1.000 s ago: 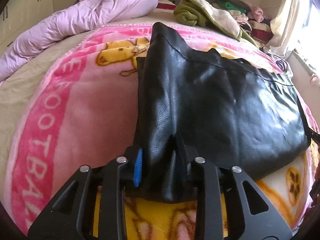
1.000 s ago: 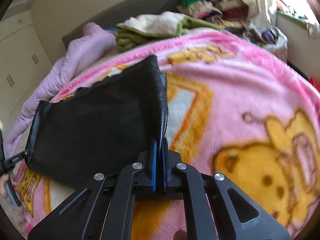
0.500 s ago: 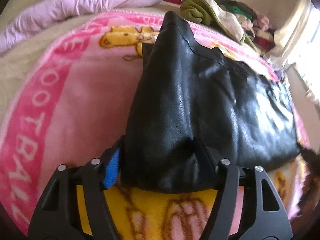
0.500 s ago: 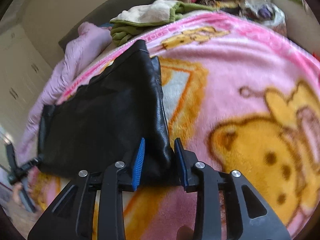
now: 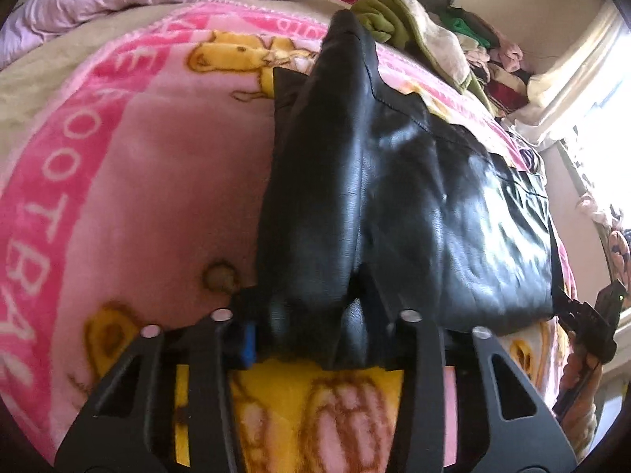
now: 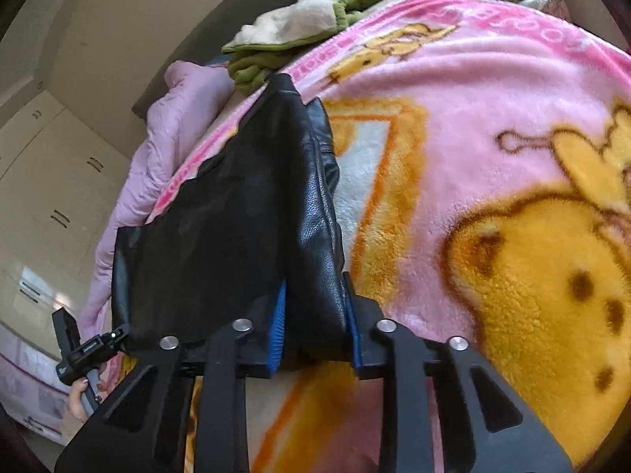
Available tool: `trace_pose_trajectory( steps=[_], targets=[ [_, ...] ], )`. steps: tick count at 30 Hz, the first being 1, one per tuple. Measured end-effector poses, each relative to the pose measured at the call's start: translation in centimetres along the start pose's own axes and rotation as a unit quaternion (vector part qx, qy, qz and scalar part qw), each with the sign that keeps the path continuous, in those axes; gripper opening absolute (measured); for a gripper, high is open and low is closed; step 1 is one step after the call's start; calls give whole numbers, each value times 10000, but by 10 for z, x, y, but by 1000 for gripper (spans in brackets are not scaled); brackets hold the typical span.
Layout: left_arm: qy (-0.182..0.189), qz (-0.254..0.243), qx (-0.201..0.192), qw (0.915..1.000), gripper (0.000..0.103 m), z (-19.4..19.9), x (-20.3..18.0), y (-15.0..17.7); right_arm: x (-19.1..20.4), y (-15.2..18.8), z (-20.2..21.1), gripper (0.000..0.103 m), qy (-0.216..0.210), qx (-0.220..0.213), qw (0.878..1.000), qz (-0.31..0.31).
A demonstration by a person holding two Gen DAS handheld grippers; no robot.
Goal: Fold large clothes
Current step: 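Open both grippers and lift them away from the folded jacket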
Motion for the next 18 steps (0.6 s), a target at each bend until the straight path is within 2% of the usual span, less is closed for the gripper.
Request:
trace_pose_trajectory(
  steps=[11,13,14,16,18],
  targets=[
    [132,-659,324,9972,27,36,-13,52,-9,39,59,22,54,41,10000,10],
    [84,-739,343,9966,29,41,-14,57,-6,47,68,25,215,38,9996,181],
    [14,-788,328,9964,31,43,-16,58,-3,49,71,30,315,30,9991,280],
    [-169,-910,253,9954,33,47,-17,59,5,54,81,35,677,-115,9962,530],
    [-315,-1015,175,9942,33,52,-20,59,15,57,91,46,881,-269,9928,760]
  ],
)
Point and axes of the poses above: each gripper's, at about its wrist camera, not at the fingertips, and z roughly against the way its jaws point, x to its left, y to its underside, the point moved 3 cm from there along -z, roughly the way its jaws point, and after that the axes turned 5 degrees about z, right-handed, at the moved point
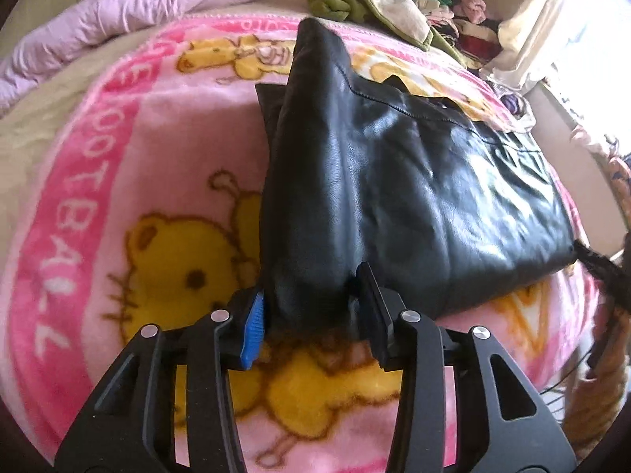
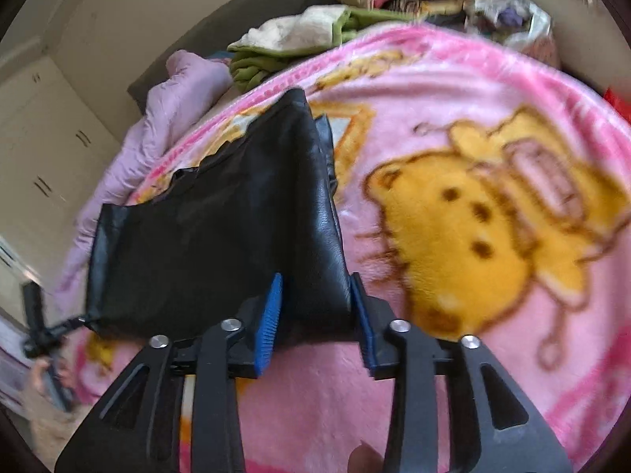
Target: Fold large clothes
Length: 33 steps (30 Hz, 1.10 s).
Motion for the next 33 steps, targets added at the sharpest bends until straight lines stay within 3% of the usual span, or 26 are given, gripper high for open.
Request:
trace_pose_trajectory(
  steps=[4,7,10,11,15,17,19,26,33],
  targets=[
    [-162,-57,-181,9997,47,11,-1,2,22,0,18,56,227,-308,9982,458],
    [-320,-158,-396,9986,59,24,-4,1,41,-3,26,61,63,-464,9966,671],
    [-436,-227,-532,9974,63,35,-6,0,67,-4,33,67,-206,-550,9942,899],
    [-474,-244,-580,9969,70,39,-7,0,73,-5,34,70,-261,-565,9935,958],
    [-596,-278,-781,9948,77,54,-6,-1,104,-6,38,82,-458,-644,9892,1232],
    [-635,-271,-842,9941,87,59,-5,-1,121,-6,42,89,-473,-720,9863,1403],
    [-705,-261,-926,9929,91,66,-2,-1,138,-5,43,94,-527,-788,9829,1578],
    [-1033,-156,-1104,9884,93,79,11,1,186,0,42,96,-775,-820,9724,2041],
    [-1134,95,-1113,9873,93,80,35,-1,223,8,27,97,-949,-712,9658,2305]
  ],
)
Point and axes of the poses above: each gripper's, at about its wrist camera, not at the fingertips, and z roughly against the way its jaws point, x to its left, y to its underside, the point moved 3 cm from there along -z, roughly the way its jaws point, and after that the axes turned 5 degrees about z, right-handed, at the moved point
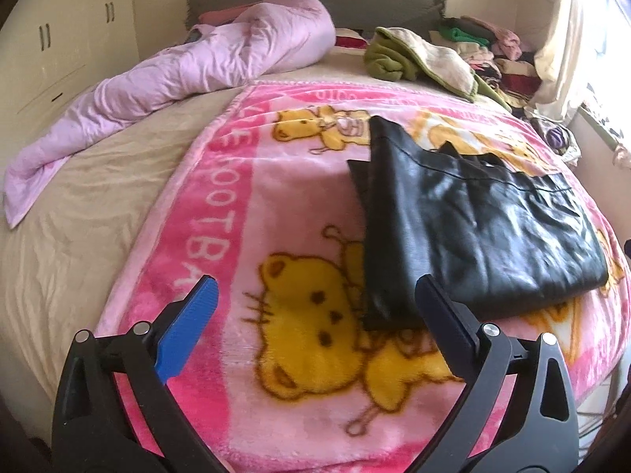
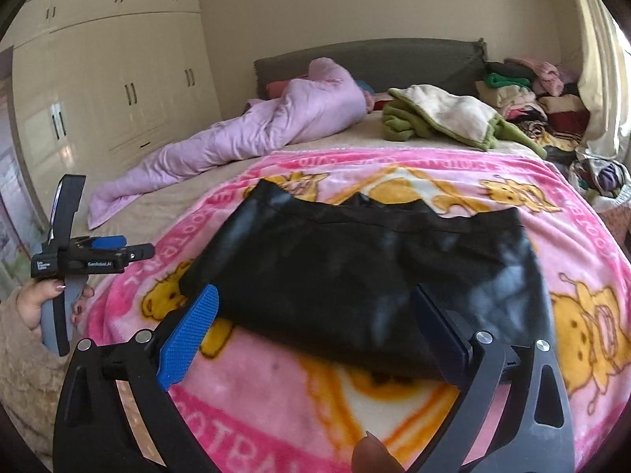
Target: Fold large clothes
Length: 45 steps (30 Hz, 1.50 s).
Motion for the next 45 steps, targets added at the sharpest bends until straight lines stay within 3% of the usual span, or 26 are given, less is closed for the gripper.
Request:
trace_pose_trajectory(
  steps=[5,7,8,9,12,18,23,25,29,31,37,41,45],
  targets=[
    [-51,215,-28,9998,93,-3,13,-7,14,0,-20,94,-4,54,9999,96],
    [3,330,-39,9994,93,-6,15,-13,16,2,-31,61,129,141,9997,119],
    [20,365,-42,9993,93,-8,15,-16,15,3,-41,39,227,248,9994,109],
    [32,410,-52,9991,93,-10,14,-20,12,5,-49,29,326,342,9989,49],
    [175,510,-74,9985,93,-18,5,-34,-2,14,-71,15,500,640,9964,-261],
    [329,505,-14,9982,93,-47,-34,-65,-22,44,-105,11,657,1227,9877,-708],
    [314,600,5,9977,93,-71,-56,-88,-29,57,-118,10,567,1370,9853,-848],
    [285,579,47,9979,93,-81,-63,-95,-30,48,-115,10,445,1424,9855,-809],
    [127,509,93,9986,93,-99,-66,-102,-43,-10,-98,10,560,748,9932,-700],
    [42,510,170,9985,93,-109,-64,-102,-54,-34,-111,10,439,662,9933,-838],
    [-87,496,307,9983,93,-135,-53,-95,-84,-58,-184,11,649,1221,9848,-1051],
    [-9,389,432,9983,93,-147,-52,-91,-101,-37,-232,12,833,1883,9698,-1306],
    [94,384,485,9980,93,-152,-51,-92,-100,-26,-245,12,934,2005,9679,-1197]
  ],
)
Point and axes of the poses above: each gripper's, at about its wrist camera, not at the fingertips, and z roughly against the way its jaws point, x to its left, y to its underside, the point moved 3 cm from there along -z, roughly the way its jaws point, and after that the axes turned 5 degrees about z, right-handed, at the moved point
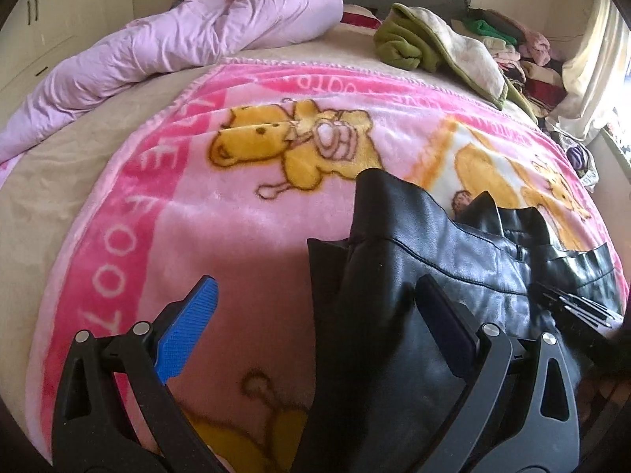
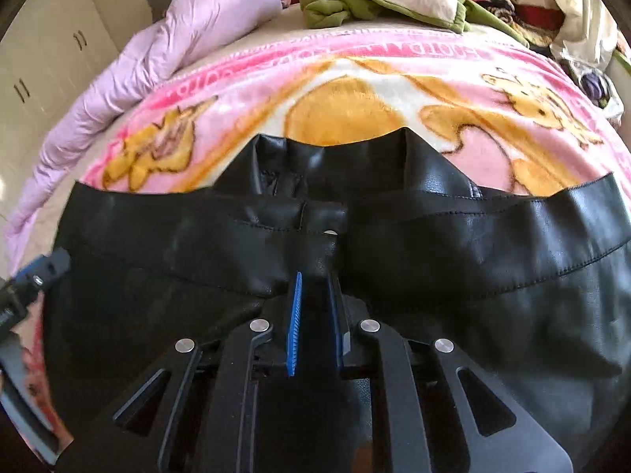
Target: Fold large clothes
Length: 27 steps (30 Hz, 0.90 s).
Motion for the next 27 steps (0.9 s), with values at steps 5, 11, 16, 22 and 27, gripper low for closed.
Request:
trace_pose_trajectory(
  steps=[5,11,16,22,27],
  targets=[
    [183,18,127,9997,93,-6,0,2,0,1,38,13,-314,-446,9985,13],
    [474,35,324,9983,93,-13,-4,7,15,50,118,23,-862,-1088,9895,413],
    [634,16,428,9971,93,-16,-6,11,28,99,130,24,-877,-927,9894,697],
    [867,-22,603,9944,93,-25,-11,16,26,131,90,24,-856,-399,9943,486],
    [932,-35,602,9938,90,-26,-9,17,61,132,132,43,-1152,-1110,9814,1065]
  ],
)
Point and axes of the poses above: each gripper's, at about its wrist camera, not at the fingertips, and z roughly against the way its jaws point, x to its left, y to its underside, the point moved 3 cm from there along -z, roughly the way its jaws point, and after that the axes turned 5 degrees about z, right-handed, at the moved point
